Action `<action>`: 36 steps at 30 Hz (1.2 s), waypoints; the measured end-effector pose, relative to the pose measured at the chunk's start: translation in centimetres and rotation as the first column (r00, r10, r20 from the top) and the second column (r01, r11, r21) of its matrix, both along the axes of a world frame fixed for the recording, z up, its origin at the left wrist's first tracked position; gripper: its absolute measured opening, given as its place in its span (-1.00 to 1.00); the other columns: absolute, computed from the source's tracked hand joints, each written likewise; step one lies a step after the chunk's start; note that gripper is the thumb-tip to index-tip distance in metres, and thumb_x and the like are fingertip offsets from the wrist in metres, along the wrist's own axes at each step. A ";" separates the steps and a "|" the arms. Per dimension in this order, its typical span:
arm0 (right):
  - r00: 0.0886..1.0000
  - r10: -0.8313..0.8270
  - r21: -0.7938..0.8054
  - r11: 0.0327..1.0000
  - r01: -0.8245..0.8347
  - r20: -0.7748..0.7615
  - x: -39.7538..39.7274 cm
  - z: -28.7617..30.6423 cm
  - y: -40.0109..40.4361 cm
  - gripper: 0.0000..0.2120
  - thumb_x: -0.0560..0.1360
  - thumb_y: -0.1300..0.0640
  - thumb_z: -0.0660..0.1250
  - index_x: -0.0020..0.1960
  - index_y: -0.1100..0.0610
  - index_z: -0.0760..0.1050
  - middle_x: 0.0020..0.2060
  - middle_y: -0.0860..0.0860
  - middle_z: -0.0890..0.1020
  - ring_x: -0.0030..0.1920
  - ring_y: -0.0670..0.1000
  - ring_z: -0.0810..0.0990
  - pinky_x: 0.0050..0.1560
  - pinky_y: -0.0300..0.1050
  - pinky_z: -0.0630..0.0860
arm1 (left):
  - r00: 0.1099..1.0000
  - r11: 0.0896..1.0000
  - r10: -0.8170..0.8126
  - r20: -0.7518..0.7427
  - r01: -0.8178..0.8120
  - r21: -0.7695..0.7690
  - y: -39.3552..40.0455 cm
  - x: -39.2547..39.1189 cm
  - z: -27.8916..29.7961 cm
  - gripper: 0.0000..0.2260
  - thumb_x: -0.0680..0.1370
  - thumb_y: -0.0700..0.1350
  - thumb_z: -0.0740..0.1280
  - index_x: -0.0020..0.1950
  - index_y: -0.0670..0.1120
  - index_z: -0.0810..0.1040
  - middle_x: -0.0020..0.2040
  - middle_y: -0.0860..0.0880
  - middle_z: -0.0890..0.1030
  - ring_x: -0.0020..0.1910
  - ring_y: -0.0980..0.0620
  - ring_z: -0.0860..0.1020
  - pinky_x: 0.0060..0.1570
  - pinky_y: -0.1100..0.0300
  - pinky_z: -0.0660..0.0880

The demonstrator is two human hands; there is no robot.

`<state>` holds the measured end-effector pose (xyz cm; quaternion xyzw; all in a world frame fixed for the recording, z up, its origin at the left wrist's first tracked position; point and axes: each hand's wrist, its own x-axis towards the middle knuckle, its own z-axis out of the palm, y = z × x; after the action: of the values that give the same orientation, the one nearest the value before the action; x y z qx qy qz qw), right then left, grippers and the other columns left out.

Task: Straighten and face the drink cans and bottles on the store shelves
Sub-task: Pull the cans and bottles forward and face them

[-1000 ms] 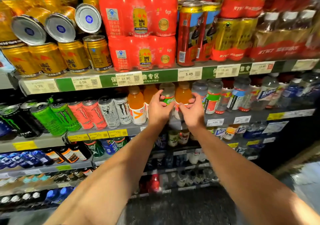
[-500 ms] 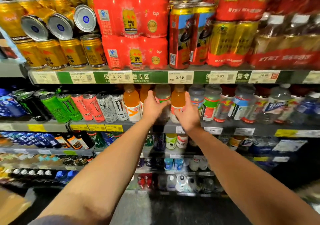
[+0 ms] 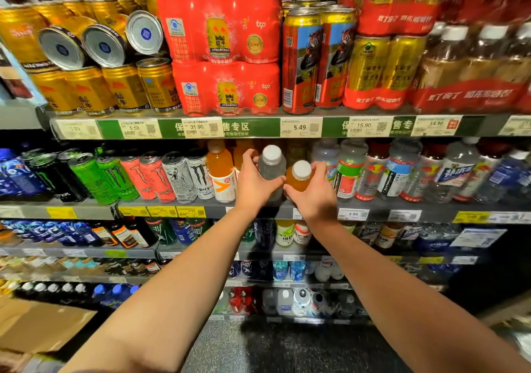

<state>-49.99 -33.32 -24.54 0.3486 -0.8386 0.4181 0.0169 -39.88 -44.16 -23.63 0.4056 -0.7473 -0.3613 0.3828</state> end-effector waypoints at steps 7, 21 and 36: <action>0.996 -0.006 -0.088 0.996 0.014 0.088 0.8 -1.5 0.5 -0.30 0.29 -0.06 0.59 0.35 0.01 0.40 0.17 0.05 0.57 0.17 0.12 0.53 0.09 -0.08 0.46 | 0.993 0.998 -0.004 -0.116 0.011 0.055 0.8 1.6 -0.7 -0.42 0.27 0.05 0.63 0.17 0.15 0.40 0.04 0.20 0.55 0.04 0.17 0.52 -0.08 0.41 0.39; 0.931 0.141 -0.198 0.977 -0.077 0.336 -0.1 0.3 -2.3 -0.47 0.31 -0.05 0.53 0.22 -0.02 0.44 0.04 -0.05 0.64 0.04 0.01 0.61 0.08 0.00 0.54 | 0.794 0.930 0.285 -0.537 -0.092 0.357 1.2 7.7 -0.4 -0.53 0.39 -0.25 0.57 0.24 -0.22 0.51 0.05 -0.09 0.68 -0.07 0.17 0.67 -0.08 0.37 0.55; 0.948 0.153 0.123 0.973 -0.193 0.279 -0.7 2.4 -8.6 -0.33 0.31 -0.19 0.54 0.18 0.26 0.47 0.08 0.13 0.60 0.13 0.19 0.56 0.02 0.04 0.52 | 0.841 0.935 0.202 -0.502 -0.014 0.353 -0.4 11.0 -1.3 -0.58 0.36 -0.21 0.60 0.12 0.01 0.54 -0.05 0.09 0.71 -0.05 0.17 0.67 -0.13 0.42 0.53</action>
<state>-50.73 -41.90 -22.17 0.3614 -0.8282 0.3976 -0.1595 -28.92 -44.53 -24.98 0.3910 -0.5151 -0.5586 0.5195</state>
